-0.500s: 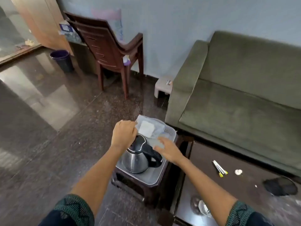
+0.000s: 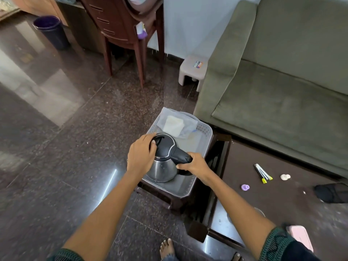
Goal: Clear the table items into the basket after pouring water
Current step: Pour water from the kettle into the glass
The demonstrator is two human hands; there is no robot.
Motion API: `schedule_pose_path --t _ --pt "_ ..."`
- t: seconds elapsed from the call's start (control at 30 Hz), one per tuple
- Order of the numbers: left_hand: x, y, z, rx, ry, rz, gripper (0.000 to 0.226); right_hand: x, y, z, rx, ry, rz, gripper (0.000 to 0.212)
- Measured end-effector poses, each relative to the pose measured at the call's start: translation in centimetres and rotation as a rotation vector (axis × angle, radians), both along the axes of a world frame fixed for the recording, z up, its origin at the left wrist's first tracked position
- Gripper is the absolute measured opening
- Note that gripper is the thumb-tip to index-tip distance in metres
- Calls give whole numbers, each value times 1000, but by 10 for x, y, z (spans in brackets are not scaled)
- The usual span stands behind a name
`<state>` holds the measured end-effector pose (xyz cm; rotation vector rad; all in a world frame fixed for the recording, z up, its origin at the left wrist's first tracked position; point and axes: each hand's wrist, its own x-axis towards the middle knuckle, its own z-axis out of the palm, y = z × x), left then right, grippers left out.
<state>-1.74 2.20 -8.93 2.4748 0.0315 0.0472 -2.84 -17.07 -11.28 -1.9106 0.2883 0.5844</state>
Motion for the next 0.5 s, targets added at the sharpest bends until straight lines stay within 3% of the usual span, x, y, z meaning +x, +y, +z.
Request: schedule_pose_path --t 0.23,0.4,0.5 --pt "3 -14 39 -40 -183 128 34 -8 -13 39 77 -96 -55 22" --pt "12 -48 99 -425 -243 154 32 -22 -71 105 109 -225 -46 21" --pt "9 -81 116 -539 -219 78 28 -41 -120 148 94 -271 -52 21"
